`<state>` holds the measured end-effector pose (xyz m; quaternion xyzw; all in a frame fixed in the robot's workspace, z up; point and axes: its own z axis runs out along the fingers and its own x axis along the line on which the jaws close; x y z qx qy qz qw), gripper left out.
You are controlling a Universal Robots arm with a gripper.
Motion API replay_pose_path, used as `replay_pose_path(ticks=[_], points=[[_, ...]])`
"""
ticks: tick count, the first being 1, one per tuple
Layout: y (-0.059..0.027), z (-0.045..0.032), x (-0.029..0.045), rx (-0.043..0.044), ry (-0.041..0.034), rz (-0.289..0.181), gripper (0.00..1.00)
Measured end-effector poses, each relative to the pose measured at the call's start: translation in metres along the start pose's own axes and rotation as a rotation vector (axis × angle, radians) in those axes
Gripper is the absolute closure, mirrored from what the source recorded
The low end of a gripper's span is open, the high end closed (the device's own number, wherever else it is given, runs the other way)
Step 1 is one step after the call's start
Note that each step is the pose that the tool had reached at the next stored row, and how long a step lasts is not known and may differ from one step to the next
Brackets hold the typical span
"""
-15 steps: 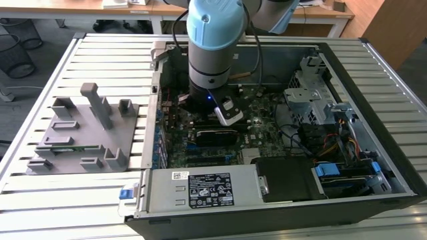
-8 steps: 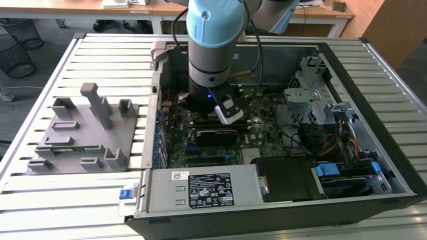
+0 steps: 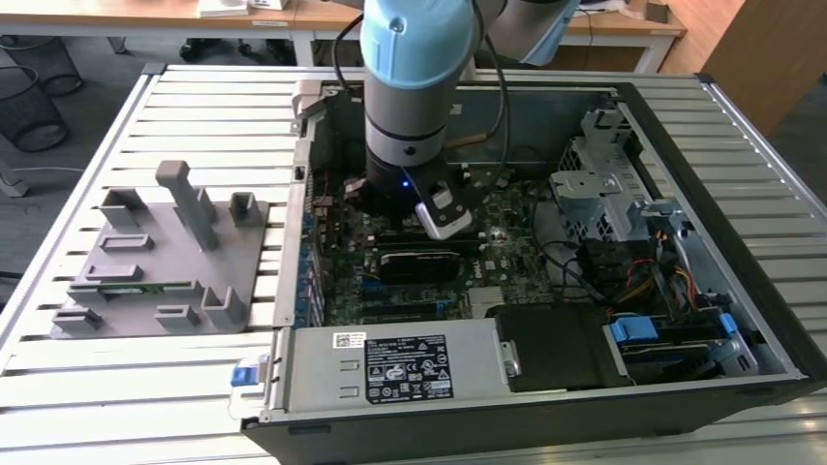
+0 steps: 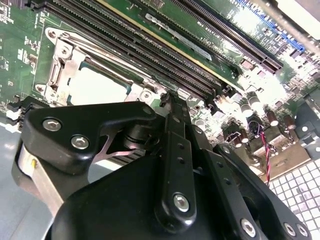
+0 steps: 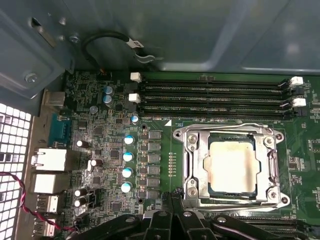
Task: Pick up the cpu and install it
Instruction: 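Install the second cpu locking lever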
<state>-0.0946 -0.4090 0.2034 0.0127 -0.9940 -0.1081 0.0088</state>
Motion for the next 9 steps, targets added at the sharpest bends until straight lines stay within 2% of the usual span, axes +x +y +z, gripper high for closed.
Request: replay_pose_path(ticks=[9], points=[[0.0022, -0.0097, 0.0001, -0.0002, -0.0001, 0.0, 0.89]])
